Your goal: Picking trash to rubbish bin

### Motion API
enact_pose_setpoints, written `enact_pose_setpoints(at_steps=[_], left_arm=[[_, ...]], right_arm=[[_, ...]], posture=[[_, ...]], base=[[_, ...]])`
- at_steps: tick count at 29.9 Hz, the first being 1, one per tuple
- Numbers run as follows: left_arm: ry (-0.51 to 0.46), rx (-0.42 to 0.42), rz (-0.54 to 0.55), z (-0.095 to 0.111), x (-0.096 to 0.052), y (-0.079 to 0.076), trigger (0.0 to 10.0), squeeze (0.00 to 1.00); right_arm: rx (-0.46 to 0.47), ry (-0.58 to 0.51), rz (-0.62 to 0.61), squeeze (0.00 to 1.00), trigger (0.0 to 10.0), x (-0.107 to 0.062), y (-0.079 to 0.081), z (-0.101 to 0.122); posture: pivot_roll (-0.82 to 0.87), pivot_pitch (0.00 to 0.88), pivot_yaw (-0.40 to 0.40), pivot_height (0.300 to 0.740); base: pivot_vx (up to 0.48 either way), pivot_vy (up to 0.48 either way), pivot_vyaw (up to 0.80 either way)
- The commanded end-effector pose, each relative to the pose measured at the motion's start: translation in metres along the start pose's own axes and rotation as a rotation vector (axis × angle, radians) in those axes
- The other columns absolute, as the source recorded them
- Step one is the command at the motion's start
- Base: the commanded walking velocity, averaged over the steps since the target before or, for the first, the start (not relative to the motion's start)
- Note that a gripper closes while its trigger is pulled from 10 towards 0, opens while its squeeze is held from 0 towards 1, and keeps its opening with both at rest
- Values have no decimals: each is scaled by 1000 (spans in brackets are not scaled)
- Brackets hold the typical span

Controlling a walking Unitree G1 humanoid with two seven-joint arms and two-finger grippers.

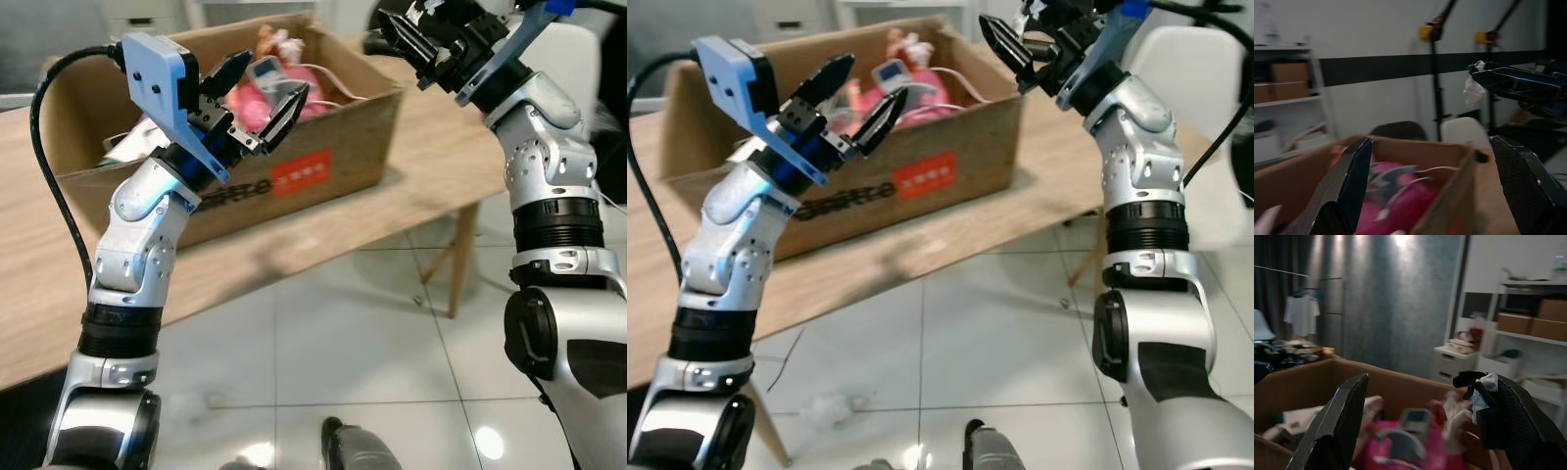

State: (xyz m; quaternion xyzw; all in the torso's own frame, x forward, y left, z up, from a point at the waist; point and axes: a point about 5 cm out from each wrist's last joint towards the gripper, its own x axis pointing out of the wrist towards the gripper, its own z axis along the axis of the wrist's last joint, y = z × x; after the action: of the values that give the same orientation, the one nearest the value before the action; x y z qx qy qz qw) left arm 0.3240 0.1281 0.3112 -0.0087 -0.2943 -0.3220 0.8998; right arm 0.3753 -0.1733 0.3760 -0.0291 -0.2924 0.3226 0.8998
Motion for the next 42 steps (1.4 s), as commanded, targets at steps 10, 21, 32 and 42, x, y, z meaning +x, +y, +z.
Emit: enact_pose_setpoints(at_steps=[10,21,32,42], left_arm=[[12,4,22,-5,9,-5,10000,0],[35,-52,-6,-12,14,-17,10000,0],[30,-74,10,-14,15,-17,10000,0],[21,-82,40,-13,18,-15,10000,0]], right_arm=[[-2,11,-10,0,10000,-5,-3,-1],[-3,18,-62,0,10000,-6,-8,0],[-13,33,-70,0,10000,-9,-8,-3],[-14,53,-72,0,10000,-10,-8,-7]], posture=[[-62,113,21,740],[-70,108,24,740],[-72,114,26,740],[-70,123,29,740]], base=[[0,0,786],[0,-418,0],[0,-382,0],[0,0,0]])
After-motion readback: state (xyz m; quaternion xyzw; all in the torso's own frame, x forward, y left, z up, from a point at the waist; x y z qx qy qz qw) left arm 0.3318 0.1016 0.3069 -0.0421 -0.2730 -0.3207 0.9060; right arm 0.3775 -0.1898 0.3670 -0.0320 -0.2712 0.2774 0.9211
